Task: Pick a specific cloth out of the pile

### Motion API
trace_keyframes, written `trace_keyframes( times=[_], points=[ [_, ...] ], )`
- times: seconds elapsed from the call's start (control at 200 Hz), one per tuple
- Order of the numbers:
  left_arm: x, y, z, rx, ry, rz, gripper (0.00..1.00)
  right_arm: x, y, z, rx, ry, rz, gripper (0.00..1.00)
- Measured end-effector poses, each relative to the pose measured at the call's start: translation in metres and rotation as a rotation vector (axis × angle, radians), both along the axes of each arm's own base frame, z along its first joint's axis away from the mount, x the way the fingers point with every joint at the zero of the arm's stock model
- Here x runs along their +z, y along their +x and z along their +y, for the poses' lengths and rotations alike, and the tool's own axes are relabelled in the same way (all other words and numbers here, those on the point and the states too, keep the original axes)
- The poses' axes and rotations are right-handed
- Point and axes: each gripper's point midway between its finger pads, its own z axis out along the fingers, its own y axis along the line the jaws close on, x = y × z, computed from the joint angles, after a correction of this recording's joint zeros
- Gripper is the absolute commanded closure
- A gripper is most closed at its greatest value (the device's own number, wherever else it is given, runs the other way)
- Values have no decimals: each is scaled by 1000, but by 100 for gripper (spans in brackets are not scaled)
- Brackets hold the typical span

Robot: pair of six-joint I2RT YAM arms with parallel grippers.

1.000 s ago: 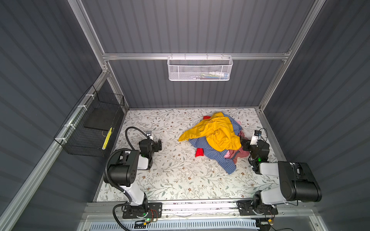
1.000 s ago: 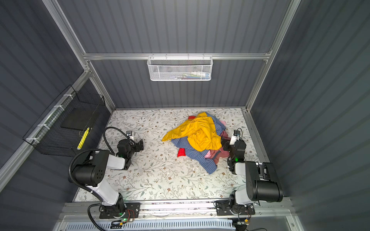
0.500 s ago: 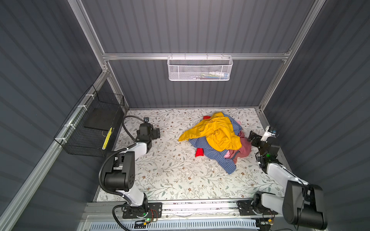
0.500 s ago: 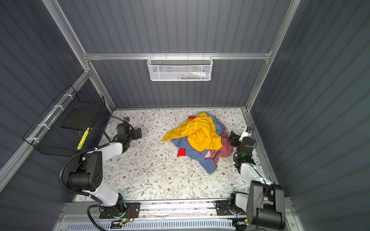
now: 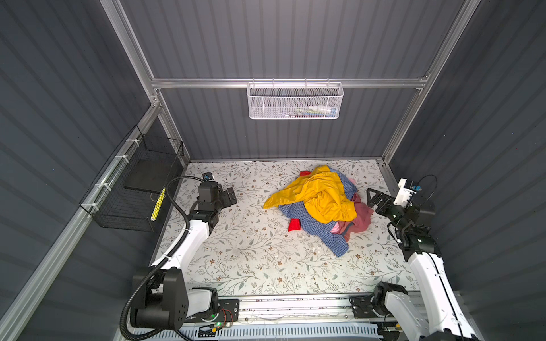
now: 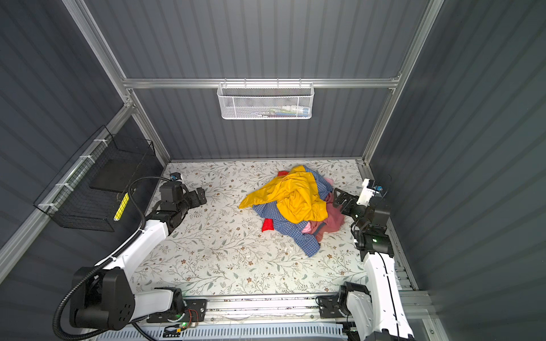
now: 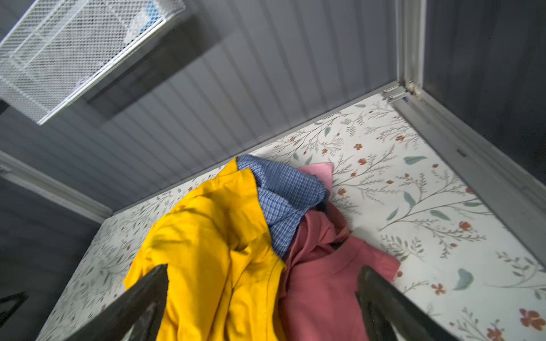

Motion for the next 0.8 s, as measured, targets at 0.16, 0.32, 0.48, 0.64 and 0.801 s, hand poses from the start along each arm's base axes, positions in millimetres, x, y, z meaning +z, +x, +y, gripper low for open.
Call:
trace_keyframes(
  times=[0.16, 0.32, 0.48, 0.64, 0.801],
  points=[
    [2, -22, -33, -66, -16, -3, 0, 1, -21, 40, 134, -36, 10, 1],
    [-14, -39, -47, -88, -48, 29, 0, 3, -41, 77, 260, -98, -7, 1],
    [-25, -51, -55, -100, -54, 67, 0, -8, -54, 108, 360, -173, 18, 1],
    [-23, -57, -67, -124, -50, 63, 0, -27, -65, 143, 481, -288, 83, 1],
    [-27, -60, -69, -114, -55, 71, 0, -40, -76, 187, 613, -473, 128, 1]
  ],
)
